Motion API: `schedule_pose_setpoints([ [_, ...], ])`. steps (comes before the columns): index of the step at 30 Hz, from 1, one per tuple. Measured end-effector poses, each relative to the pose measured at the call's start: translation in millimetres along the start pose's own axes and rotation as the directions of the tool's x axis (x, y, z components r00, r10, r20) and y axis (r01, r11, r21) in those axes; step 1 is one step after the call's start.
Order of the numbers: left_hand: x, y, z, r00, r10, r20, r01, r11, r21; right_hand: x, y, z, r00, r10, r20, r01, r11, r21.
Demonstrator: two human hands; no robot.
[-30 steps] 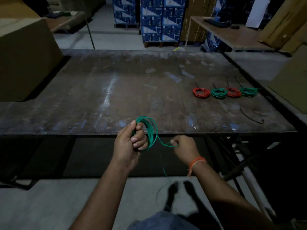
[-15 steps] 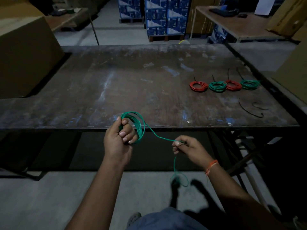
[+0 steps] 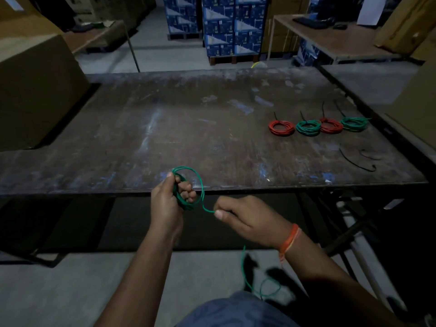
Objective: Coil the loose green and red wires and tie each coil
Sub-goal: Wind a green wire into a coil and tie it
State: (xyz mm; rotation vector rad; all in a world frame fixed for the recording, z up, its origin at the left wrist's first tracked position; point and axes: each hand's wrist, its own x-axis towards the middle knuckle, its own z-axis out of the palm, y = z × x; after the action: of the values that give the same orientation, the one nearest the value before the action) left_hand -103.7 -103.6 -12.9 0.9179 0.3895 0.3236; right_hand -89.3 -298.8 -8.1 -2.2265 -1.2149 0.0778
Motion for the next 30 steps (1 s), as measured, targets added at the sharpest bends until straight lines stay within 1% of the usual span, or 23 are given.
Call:
schedule_pose_setpoints([
  [2,1.7,1.6,-2.0,1.0,-0.016,0.008,0.016,1.0,0.0,5.6,3.6,4.3,0.999,0.034,0.02,-0.029,0.978,-0.206],
  [3,2.0,1.7,-3.2,1.0,-0.015,0.012,0.015,1.0,0.002,6.9,5.0,6.1,0.998,0.046,0.046,-0.034,0.97,-0.24],
  [5,0.3,2.1,-3.9,0.999,0.003,0.043,-0.005,0.999,0.034,9.0,0.5,8.4,0.996,0.017,0.086,0.0,0.979,-0.205],
  [6,-1.4,1.8,-4.0,0.998,0.019,0.061,-0.023,0.997,0.074,11.3,-5.6,7.8,0.997,-0.015,0.08,0.029,0.982,-0.185],
  [8,-3.2,-2.1,-7.6,0.993,0.066,0.101,-0.087,0.972,0.217,16.9,-16.5,7.1,0.997,-0.073,0.017,0.075,0.988,-0.133],
  [10,-5.2,-6.2,-15.3,0.979,0.135,0.152,-0.182,0.912,0.367,21.4,-27.4,6.0,0.991,-0.108,-0.085,0.104,0.993,-0.046],
  [11,-6.7,-7.7,-19.1,0.964,0.178,0.197,-0.248,0.864,0.437,23.5,-31.2,4.9,0.987,-0.1,-0.122,0.099,0.995,-0.019],
  [13,-13.9,-7.3,-22.0,0.929,0.235,0.286,-0.356,0.777,0.518,26.7,-35.7,0.7,0.989,-0.048,-0.143,0.049,0.999,0.007],
  [15,-20.8,-4.8,-20.1,0.913,0.275,0.301,-0.403,0.719,0.566,28.7,-36.0,-6.0,0.989,-0.002,-0.145,0.009,0.999,0.047],
  [17,-22.4,-3.2,-21.5,0.907,0.277,0.317,-0.416,0.699,0.581,31.6,-35.9,-14.1,0.989,0.021,-0.145,-0.006,0.995,0.103],
  [18,-22.1,-2.7,-24.1,0.904,0.26,0.339,-0.418,0.707,0.57,33.5,-35.3,-17.7,0.988,0.021,-0.154,0.001,0.99,0.138],
  [21,-25.0,-0.1,-27.6,0.916,0.153,0.37,-0.335,0.8,0.498,41.6,-30.6,-21.5,0.973,0.04,-0.228,0.013,0.974,0.228],
  [22,-27.4,1.3,-27.5,0.92,0.12,0.374,-0.306,0.816,0.49,44.3,-28.4,-21.3,0.963,0.055,-0.265,0.012,0.969,0.246],
  [25,-34.0,3.7,-24.9,0.9,0.022,0.435,-0.239,0.86,0.451,50.6,-19.7,-16.3,0.916,0.116,-0.385,-0.001,0.958,0.286],
  [27,-36.5,5.6,-22.8,0.882,-0.027,0.471,-0.193,0.89,0.413,53.1,-16.0,-7.7,0.89,0.14,-0.435,-0.015,0.96,0.28],
  [30,-41.9,9.4,-18.0,0.886,-0.101,0.453,-0.039,0.956,0.291,54.7,-14.2,8.5,0.875,0.163,-0.457,-0.035,0.961,0.276],
])
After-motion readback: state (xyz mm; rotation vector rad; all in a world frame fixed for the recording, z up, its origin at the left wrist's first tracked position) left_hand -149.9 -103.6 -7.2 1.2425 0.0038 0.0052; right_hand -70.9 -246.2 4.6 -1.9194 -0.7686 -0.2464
